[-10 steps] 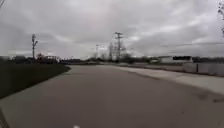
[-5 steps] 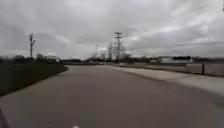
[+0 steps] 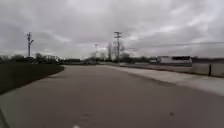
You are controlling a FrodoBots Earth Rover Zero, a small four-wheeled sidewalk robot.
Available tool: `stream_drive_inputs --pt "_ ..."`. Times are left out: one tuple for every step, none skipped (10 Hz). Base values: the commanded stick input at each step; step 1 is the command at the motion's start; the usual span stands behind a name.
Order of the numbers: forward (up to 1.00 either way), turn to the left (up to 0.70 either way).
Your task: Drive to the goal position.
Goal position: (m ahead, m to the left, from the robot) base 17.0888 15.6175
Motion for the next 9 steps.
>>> stream_drive_inputs --pt "1.0 0.0" --pt "1.0 0.0" --pt "1.0 0.0" --pt "1.0 0.0" --pt "1.0 0.0" --pt "1.0 0.01" --pt "1.0 0.39" --pt "1.0 0.2" --pt "1.0 0.05"
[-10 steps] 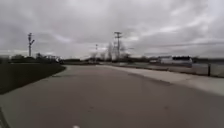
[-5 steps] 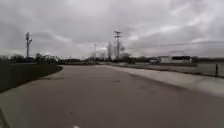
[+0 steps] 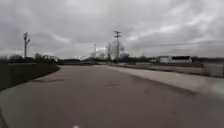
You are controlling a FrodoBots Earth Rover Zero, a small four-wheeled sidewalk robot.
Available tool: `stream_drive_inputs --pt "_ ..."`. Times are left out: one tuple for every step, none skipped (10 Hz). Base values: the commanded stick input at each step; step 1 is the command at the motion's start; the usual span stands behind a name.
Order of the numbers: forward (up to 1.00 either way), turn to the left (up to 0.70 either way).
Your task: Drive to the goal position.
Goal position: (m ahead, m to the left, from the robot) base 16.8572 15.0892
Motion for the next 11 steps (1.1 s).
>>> stream_drive_inputs --pt "1.0 0.0" --pt "1.0 0.0" --pt "1.0 0.29" --pt "1.0 0.4" --pt "1.0 0.14" --pt "1.0 0.0" --pt "1.0 0.0" --pt "1.0 0.28" --pt "1.0 0.4" --pt "1.0 0.4" --pt "1.0 0.4"
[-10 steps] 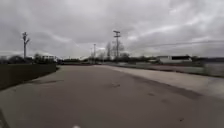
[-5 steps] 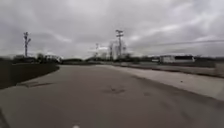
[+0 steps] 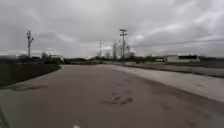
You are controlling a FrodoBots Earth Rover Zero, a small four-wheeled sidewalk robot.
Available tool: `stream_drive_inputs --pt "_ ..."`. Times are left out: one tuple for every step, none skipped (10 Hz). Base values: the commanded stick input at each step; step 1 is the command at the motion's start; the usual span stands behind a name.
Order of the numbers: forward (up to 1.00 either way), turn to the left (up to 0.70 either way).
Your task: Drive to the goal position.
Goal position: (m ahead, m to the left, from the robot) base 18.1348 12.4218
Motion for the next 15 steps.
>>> stream_drive_inputs --pt "1.0 0.4" --pt "1.0 0.4" --pt "1.0 0.4" --pt "1.0 0.4" --pt "1.0 0.4" --pt "1.0 0.4" --pt "1.0 0.4" --pt "1.0 0.4" --pt "1.0 0.4" --pt "1.0 0.38" --pt "1.0 0.0" --pt "1.0 0.0" --pt "1.0 0.0" --pt "1.0 0.0" --pt "1.0 0.0"
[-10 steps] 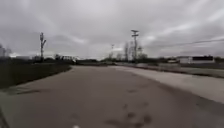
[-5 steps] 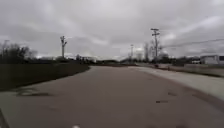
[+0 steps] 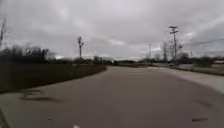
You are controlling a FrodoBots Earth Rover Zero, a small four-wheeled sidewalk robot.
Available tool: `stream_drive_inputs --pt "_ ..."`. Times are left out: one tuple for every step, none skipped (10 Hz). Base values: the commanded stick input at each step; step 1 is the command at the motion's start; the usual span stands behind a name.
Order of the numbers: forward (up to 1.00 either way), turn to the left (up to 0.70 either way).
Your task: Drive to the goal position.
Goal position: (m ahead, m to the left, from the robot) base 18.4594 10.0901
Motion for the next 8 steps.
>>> stream_drive_inputs --pt "1.0 0.0" --pt "1.0 0.0" --pt "1.0 -0.4" --pt "1.0 -0.4" --pt "1.0 -0.4" --pt "1.0 -0.4" --pt "1.0 -0.4" --pt "1.0 -0.4"
